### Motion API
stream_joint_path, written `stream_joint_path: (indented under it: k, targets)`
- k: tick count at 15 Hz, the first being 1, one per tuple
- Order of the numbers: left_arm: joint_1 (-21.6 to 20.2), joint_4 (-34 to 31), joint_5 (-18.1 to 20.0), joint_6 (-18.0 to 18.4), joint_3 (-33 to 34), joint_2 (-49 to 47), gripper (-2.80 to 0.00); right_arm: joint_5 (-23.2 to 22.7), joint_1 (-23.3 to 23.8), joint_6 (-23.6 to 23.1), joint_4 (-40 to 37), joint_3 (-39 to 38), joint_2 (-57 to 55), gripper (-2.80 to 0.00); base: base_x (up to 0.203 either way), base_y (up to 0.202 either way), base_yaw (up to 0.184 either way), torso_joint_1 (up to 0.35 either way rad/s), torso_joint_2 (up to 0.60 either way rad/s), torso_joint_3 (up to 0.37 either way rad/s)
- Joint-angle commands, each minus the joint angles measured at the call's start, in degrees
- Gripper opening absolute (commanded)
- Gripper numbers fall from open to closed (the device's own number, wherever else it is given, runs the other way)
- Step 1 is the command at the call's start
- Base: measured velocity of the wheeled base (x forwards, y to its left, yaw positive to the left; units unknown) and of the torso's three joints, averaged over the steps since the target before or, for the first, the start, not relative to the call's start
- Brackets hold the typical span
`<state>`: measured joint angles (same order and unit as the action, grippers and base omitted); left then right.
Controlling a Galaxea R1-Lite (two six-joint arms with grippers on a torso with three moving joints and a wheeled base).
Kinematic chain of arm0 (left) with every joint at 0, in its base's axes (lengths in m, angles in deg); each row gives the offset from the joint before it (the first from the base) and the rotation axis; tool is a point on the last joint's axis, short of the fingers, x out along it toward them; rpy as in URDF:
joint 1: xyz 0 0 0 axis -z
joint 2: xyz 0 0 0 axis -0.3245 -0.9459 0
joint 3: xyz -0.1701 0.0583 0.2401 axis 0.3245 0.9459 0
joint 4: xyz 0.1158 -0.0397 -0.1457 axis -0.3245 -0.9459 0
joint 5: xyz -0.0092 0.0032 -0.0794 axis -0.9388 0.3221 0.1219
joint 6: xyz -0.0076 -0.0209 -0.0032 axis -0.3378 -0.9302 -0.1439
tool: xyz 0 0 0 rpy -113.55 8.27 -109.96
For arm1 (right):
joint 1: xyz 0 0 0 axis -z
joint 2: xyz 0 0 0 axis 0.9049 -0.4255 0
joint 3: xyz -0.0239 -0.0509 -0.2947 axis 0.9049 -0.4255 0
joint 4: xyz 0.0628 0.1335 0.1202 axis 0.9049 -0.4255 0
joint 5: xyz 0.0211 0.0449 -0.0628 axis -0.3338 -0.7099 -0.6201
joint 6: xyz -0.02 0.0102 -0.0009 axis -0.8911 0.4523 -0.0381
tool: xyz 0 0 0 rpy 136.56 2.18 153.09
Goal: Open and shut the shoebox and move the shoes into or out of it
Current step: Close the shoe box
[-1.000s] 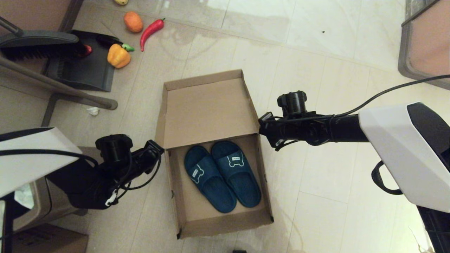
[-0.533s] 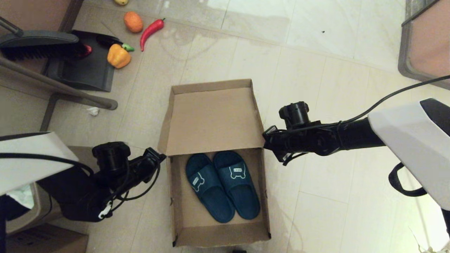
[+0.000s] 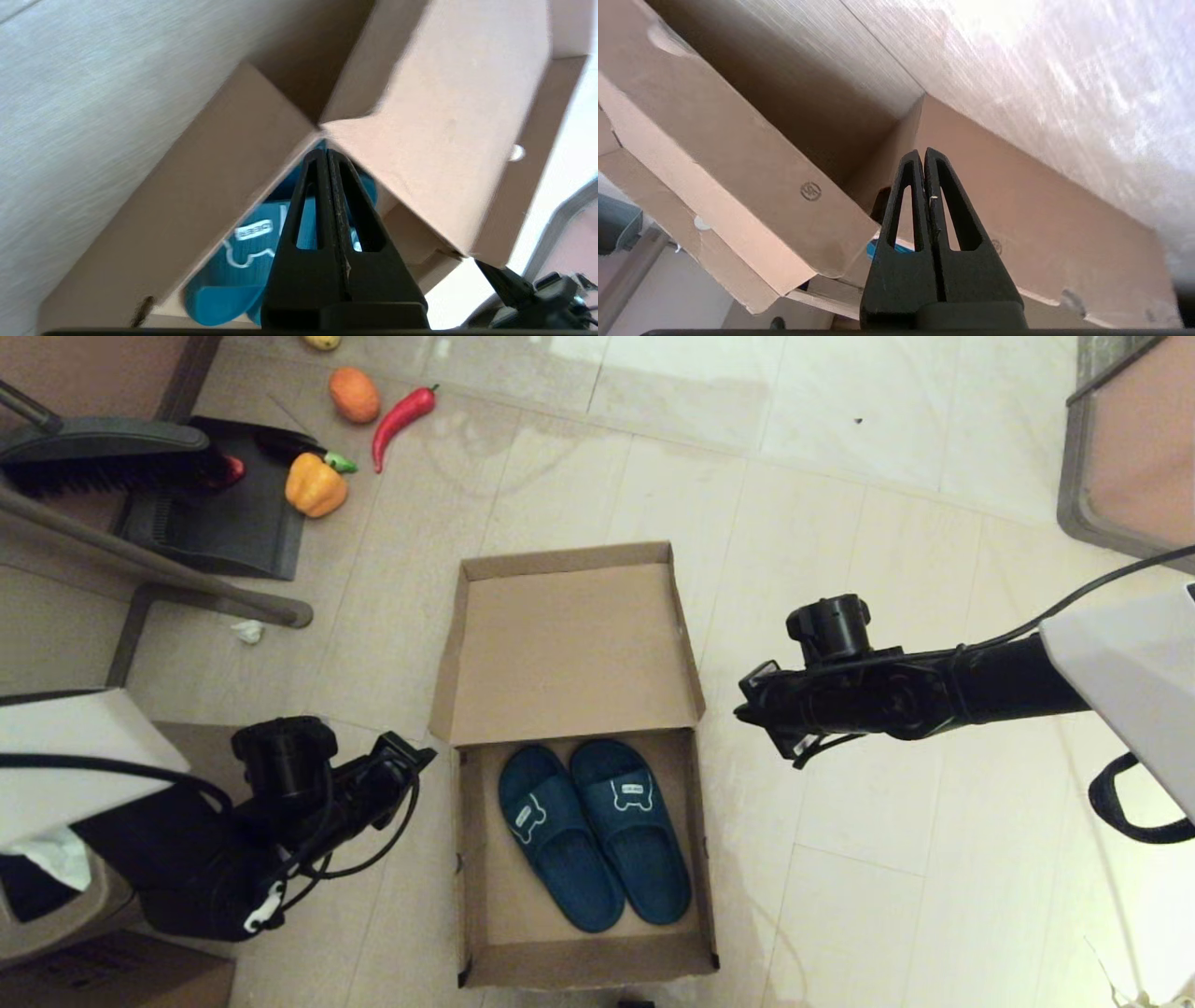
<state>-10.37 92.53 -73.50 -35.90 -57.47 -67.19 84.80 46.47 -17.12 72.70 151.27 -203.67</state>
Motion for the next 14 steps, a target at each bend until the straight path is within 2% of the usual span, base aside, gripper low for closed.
stream_joint_path:
  k: [1,5,8,10,11,13,14]
  targets:
    - [-0.53,0.33,-0.04,-0.28,-0.46,1.00,-2.80,-0.07,1.97,0.04,0.10,0.23,0.45,-2.80,0.000,0.000,0.000,0.000,0.00,0.000]
    - [-2.00,0.13,-1.60,-0.09,-4.76,0.62,-2.80,-2.20,6.13,-0.83,-2.37,9.31,-1.07,-2.80,0.000,0.000,0.000,0.000,0.00,0.000]
    - [-3.83,-1.73,-1.59,0.14,-11.43,-0.79,-2.80,-3.82,7.67,-1.11,-15.51,23.13,-5.64,-2.80,0.000,0.000,0.000,0.000,0.00,0.000]
    - [-4.04,-2.70,-1.57,0.22,-15.97,-2.70,-2.80,-4.40,8.15,-3.23,-19.29,25.34,-8.53,-2.80,0.000,0.000,0.000,0.000,0.00,0.000]
    - [-4.04,-2.81,-1.57,0.43,-17.93,-4.08,-2.80,-4.41,8.11,-4.02,-18.06,25.21,-9.50,-2.80,0.000,0.000,0.000,0.000,0.00,0.000]
    - [-3.69,-2.66,-1.34,3.05,-19.29,-5.38,-2.80,-4.58,8.07,-3.74,-10.59,25.16,-10.46,-2.80,0.000,0.000,0.000,0.000,0.00,0.000]
    - [-3.26,-2.61,-1.09,3.24,-19.44,-5.41,-2.80,-4.67,8.03,-3.67,-6.63,25.16,-11.39,-2.80,0.000,0.000,0.000,0.000,0.00,0.000]
